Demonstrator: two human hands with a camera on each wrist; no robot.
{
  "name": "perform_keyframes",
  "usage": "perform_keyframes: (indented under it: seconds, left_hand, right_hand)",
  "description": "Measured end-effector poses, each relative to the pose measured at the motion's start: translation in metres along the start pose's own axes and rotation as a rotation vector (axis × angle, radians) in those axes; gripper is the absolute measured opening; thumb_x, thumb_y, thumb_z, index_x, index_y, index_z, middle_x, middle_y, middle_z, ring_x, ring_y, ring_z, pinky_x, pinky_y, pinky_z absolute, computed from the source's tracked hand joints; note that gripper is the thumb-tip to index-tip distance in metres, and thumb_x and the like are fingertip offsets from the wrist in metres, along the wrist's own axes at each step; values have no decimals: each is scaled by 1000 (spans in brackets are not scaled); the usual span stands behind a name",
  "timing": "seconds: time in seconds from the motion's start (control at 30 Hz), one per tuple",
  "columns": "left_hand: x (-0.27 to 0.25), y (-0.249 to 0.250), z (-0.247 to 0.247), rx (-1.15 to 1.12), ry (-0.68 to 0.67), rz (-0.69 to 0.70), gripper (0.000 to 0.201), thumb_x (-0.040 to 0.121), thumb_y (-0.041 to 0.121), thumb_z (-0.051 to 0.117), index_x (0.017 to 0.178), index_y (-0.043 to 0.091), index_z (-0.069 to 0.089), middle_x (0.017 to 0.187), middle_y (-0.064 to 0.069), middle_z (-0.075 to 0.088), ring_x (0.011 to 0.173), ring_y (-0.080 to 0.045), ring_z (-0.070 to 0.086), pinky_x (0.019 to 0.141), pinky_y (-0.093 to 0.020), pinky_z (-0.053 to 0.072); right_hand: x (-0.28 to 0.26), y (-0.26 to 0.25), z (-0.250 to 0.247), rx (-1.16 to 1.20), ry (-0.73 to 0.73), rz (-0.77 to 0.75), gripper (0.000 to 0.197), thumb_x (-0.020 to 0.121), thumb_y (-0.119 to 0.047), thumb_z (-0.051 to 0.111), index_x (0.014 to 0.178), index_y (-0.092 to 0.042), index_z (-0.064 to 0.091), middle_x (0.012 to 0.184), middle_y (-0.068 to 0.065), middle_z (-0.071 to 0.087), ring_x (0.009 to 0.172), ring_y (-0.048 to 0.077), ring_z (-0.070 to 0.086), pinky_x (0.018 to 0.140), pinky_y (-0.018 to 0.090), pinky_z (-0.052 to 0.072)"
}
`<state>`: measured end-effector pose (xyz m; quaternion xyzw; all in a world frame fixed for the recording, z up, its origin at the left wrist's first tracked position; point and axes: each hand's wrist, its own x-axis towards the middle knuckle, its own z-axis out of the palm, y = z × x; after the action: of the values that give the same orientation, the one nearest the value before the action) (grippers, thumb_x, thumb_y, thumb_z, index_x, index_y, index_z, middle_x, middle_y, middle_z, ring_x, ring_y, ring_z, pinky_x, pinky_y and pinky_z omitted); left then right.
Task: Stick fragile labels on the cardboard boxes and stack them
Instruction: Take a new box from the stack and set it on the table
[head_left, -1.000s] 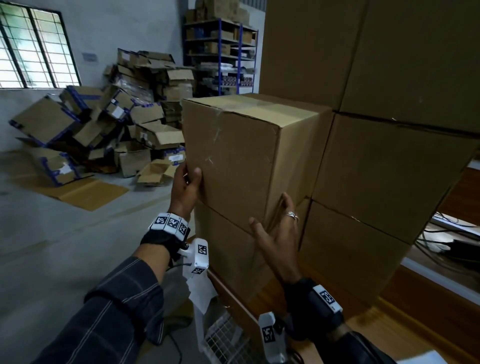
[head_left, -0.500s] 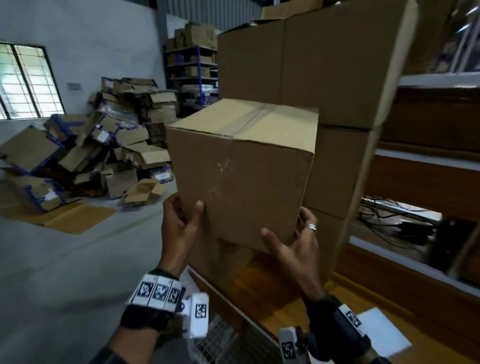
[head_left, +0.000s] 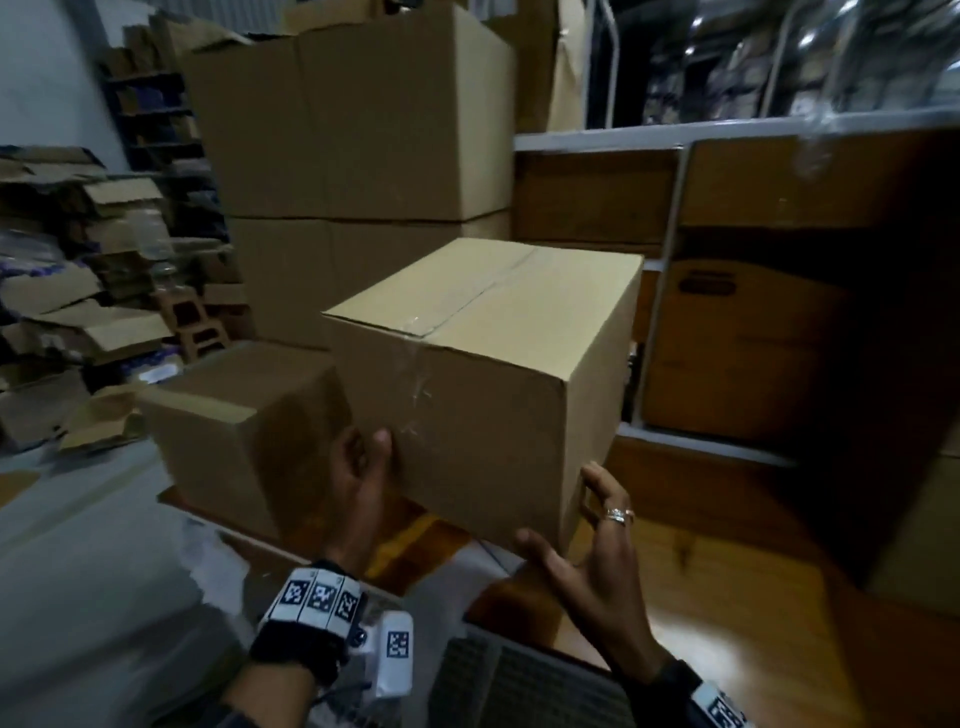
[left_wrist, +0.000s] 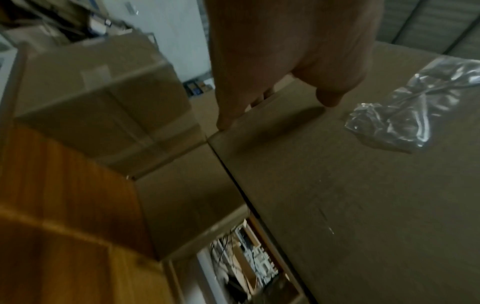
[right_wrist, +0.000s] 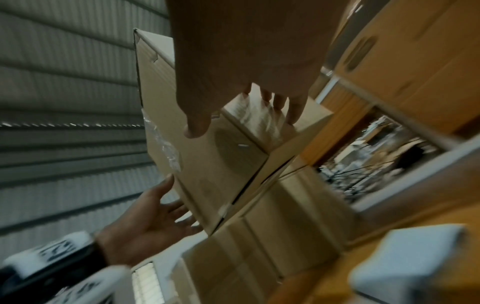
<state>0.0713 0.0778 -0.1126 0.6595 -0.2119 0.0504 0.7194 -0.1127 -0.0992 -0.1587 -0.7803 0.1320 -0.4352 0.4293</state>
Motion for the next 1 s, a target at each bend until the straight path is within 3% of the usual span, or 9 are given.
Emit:
perform_keyframes:
  seconds: [0.07,0.17,0.27,0.33,0.47,0.57,0.67,0.83,1.0]
  left_hand:
    - [-3,-18,30,-58,-62,-60,47,101,45,51,134,12,52,124,-7,62,109,-18,62,85,-14,52]
    - [-6,-52,75,-108,-169,-202,56,95,67,51,125,20,59,127,-11,64,120,-31,61,103,-54,51]
    - [-6,-72,125,-200,-263,-319,51,104,58,36,122,19,64,124,-7,70,115,-26,66,95,-44,55]
    - [-4,-81,157,-249,-276,-416,60,103,60,35,138,15,55,137,-11,63,120,-29,63,90,-39,54]
    - [-6,-100,214,-237,-370,-557,69,104,59,33,149,8,45,150,-28,44,136,-46,46,110,-53,43]
    - [-6,-119,251,-215,-457,-626,70,107,54,30,147,-3,41,140,-38,41,118,-55,55,101,-56,49]
    - [-2,-140,285,-227,-508,-686,67,106,58,32,150,9,44,140,-29,55,121,-42,59,101,-50,50]
    - [14,-203,342,-79,-698,-741,92,84,82,37,153,21,42,157,-8,44,142,-31,45,116,-52,39]
    - [5,-197,380,-218,-730,-848,71,100,64,41,147,11,50,147,-23,53,131,-42,53,105,-51,46]
  right_hand:
    - [-19,17,-25,-68,29,-14,87,76,-64,79,147,-47,30,152,-11,38,140,17,45,110,49,48]
    - [-53,38,-56,-155,62,34,84,82,-63,73,149,-28,36,154,-4,38,141,23,45,107,53,48]
    - [-84,55,-82,-284,46,88,88,86,-70,65,151,-14,41,157,2,34,145,20,38,111,50,44]
    - [-101,61,-95,-314,41,101,88,87,-64,69,150,-8,41,157,2,31,147,14,33,113,38,41]
    - [-123,66,-106,-288,76,172,87,89,-60,69,154,-13,35,160,-5,19,148,7,27,113,18,35]
    - [-132,73,-106,-287,122,223,89,91,-66,61,158,-18,28,163,-11,11,146,-7,19,111,6,26]
    - [-139,82,-104,-321,134,244,83,93,-64,60,160,-38,18,165,-10,7,149,-4,18,112,7,26]
    - [-147,101,-99,-399,178,318,84,95,-52,66,161,-40,14,167,-8,6,151,-1,15,113,6,23]
    - [-153,117,-93,-486,181,366,87,94,-47,69,161,-40,13,167,-8,8,148,-11,13,111,3,22]
